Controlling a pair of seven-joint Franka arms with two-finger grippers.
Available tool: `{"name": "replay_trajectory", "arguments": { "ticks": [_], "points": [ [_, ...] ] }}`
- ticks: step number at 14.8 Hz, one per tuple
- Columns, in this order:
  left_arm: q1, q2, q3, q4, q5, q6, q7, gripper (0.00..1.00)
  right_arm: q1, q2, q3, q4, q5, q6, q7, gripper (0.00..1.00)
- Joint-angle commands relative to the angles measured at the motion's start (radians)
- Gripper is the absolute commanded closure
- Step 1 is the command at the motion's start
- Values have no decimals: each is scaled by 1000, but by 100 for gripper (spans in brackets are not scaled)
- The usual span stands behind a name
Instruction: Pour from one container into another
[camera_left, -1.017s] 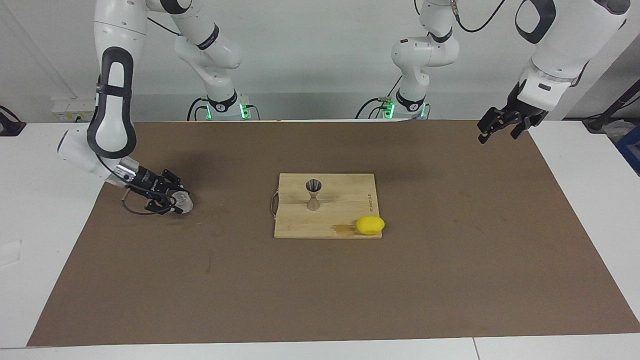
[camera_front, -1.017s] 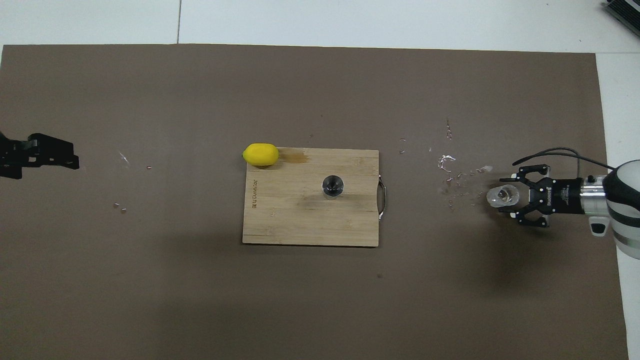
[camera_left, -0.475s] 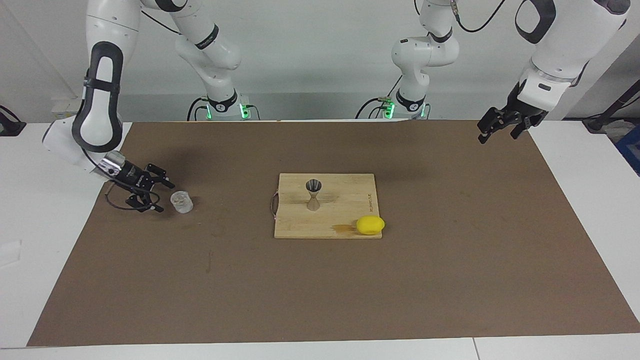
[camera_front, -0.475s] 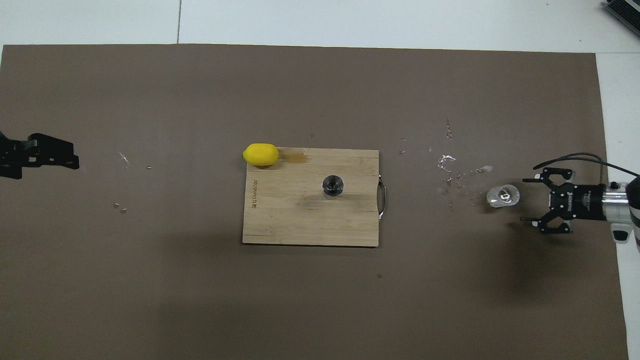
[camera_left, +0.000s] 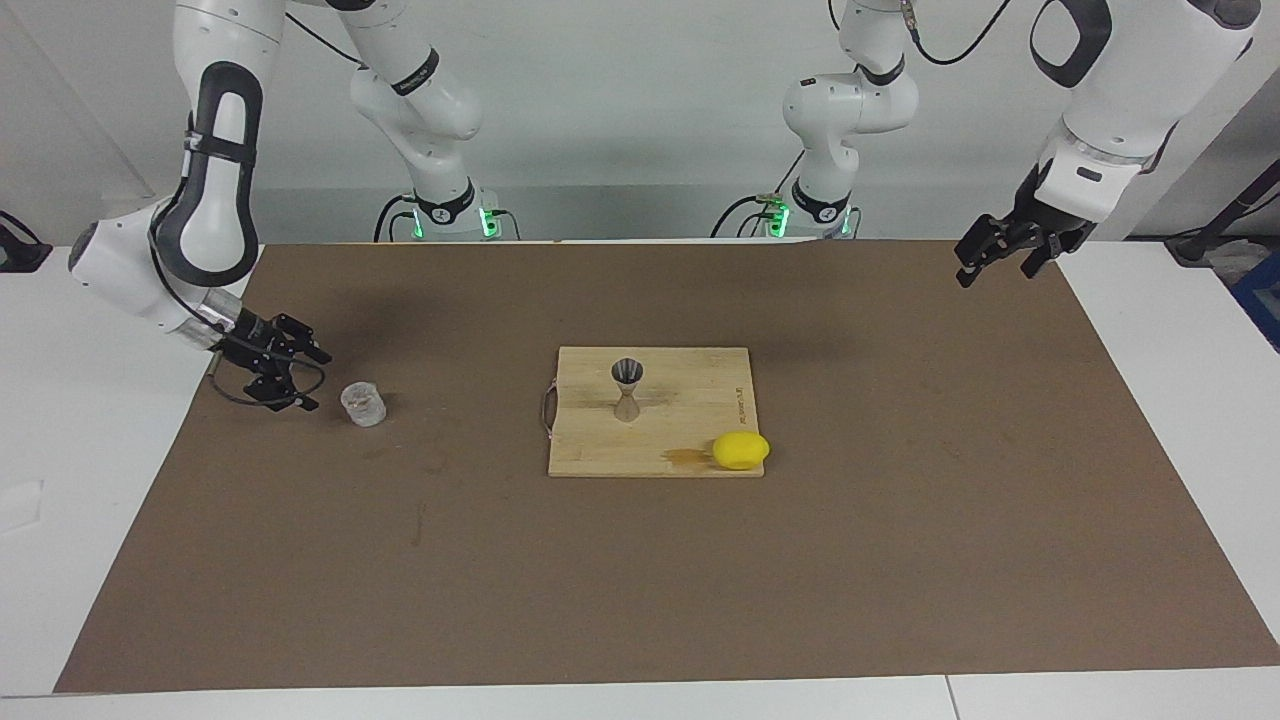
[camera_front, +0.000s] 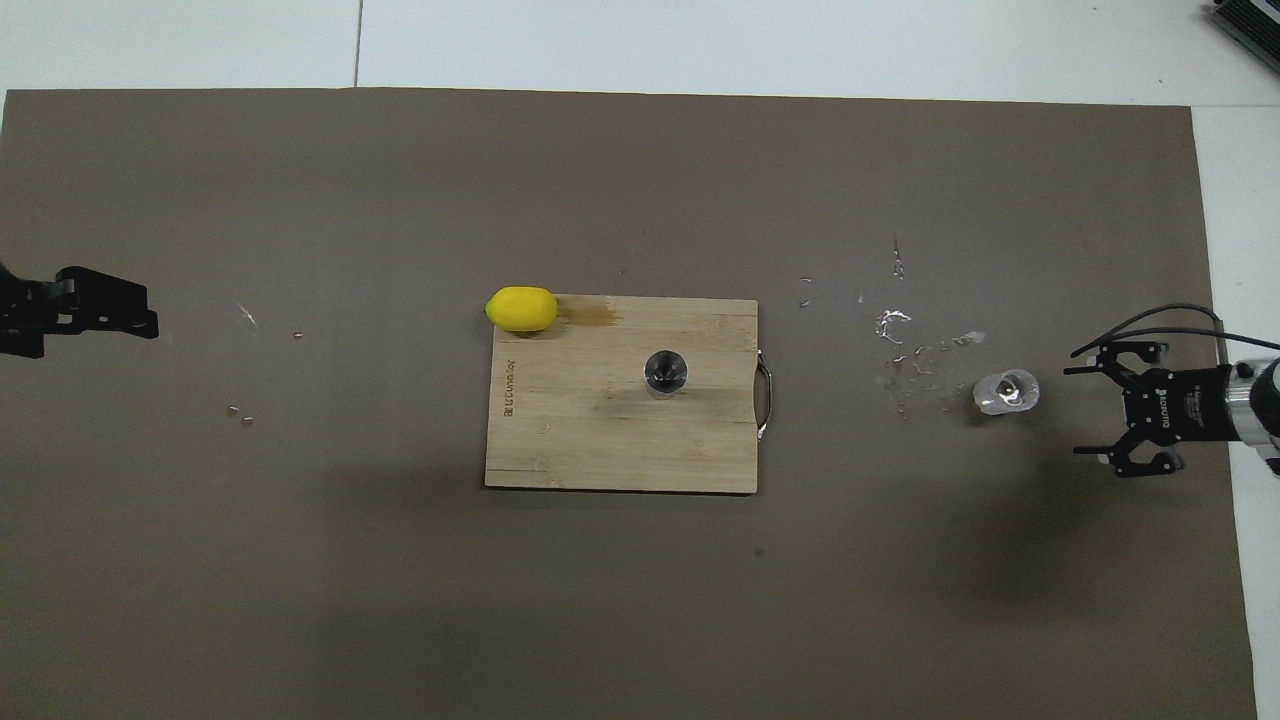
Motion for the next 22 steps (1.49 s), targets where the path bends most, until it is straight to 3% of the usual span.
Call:
{"name": "replay_trajectory", "arguments": {
  "ticks": [1,11,16,22],
  "points": [
    [-1,-9,4,-7,-8,-7,-4,0,11,-19,3,15,-30,4,-46,0],
    [-1,-9,4,-7,-7,-7,-4,0,89,-39,11,62,-34,4,-60,0],
    [-1,-9,4,-7,-7,-7,-3,0,193,-74,12,65,-257,-5,-63,0],
    [-1,-9,4,-6,-7,-7,-3,0,314,-166,14,65,-275,-67,-60,0]
  ]
}}
